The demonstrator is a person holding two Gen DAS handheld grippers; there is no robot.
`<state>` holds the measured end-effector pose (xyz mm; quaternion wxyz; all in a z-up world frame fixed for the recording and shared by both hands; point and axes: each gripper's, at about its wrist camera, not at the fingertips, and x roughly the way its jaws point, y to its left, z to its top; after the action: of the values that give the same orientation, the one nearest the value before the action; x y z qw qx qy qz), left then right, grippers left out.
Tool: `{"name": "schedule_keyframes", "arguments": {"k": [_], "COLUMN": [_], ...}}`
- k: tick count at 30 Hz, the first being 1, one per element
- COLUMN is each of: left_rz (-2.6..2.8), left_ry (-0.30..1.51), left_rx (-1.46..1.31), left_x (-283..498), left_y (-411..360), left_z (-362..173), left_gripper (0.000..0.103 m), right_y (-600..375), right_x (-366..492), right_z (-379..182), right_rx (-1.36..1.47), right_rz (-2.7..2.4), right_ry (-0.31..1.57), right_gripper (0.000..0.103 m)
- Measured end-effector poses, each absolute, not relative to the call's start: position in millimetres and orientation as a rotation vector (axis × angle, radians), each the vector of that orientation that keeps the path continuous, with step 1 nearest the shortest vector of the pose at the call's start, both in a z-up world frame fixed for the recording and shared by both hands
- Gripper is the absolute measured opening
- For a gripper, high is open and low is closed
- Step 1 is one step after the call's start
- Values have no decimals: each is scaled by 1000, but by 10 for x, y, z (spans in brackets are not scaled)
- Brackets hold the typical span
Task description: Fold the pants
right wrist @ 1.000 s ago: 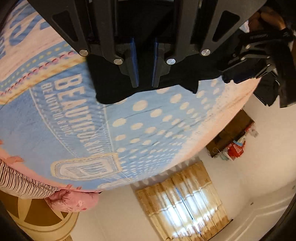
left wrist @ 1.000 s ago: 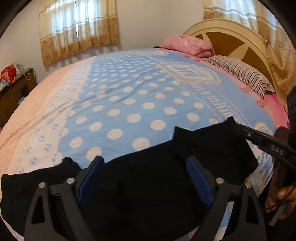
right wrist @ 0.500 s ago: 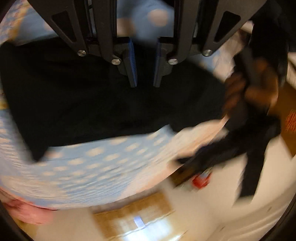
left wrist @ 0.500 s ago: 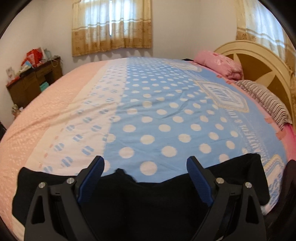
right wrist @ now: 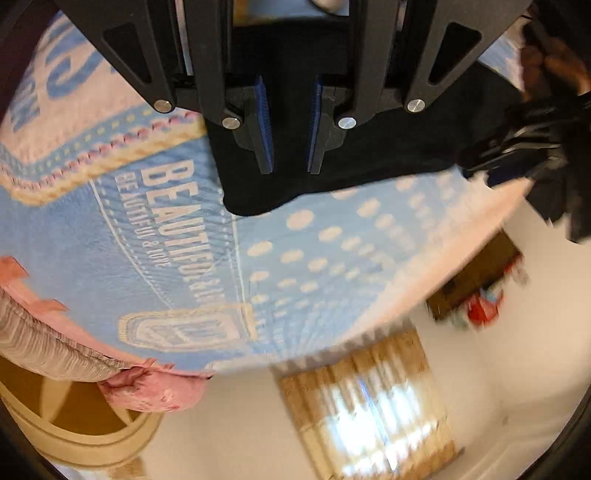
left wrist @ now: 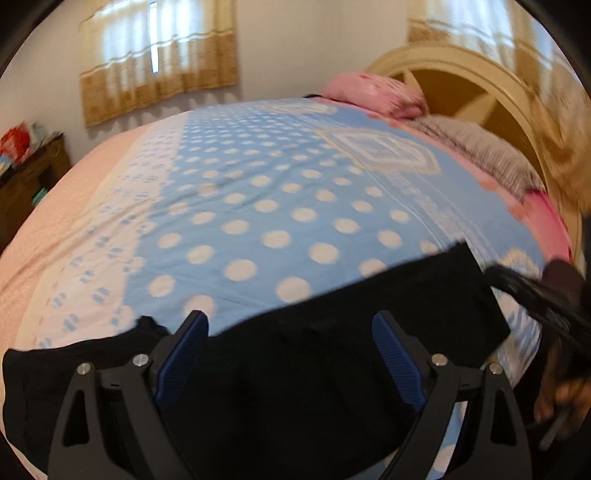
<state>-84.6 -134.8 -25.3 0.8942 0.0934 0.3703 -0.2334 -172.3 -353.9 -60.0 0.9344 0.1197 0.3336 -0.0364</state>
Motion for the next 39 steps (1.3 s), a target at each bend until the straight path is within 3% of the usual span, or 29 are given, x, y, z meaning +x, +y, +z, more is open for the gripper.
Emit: {"name": "schedule_keyframes", "arguments": {"k": [3, 10, 14, 21, 27, 28, 29, 31, 39], "left_rz": [-538, -416, -351, -222, -154, -120, -96, -37, 148], "left_ry": [809, 861, 812, 821, 801, 783, 774, 758, 768], "left_rx": [196, 318, 271, 162, 28, -3, -19, -57, -140], "left_x": [-926, -796, -689, -533, -515, -539, -557, -584, -607], "left_y": [-1479, -1488, -1164, -387, 422, 630, 749, 1010, 1616], "left_z": [-354, -688, -544, -488, -384, -358, -352, -353, -526], "left_gripper": [93, 93, 92, 92, 92, 93, 93, 93, 93], "right_y": [-3722, -3726, -3135, -2314, -2266, -2243, -2214, -2151, -1997], "right_x": [-1488, -1739, -1950, -1719, -1779, -1801, -1833, -1878, -1808], "right_z": [-827, -543, -517, -942, -584, -534, -502, -470, -534], "right_rx": [311, 378, 273, 178, 217, 218, 225, 239, 245], "right_rz": [-151, -106, 76, 164, 198, 202, 209, 223, 246], "right_ry": [743, 607, 627, 765, 634, 617, 597, 569, 612], "right_gripper": [20, 20, 20, 20, 21, 29, 46, 60, 61]}}
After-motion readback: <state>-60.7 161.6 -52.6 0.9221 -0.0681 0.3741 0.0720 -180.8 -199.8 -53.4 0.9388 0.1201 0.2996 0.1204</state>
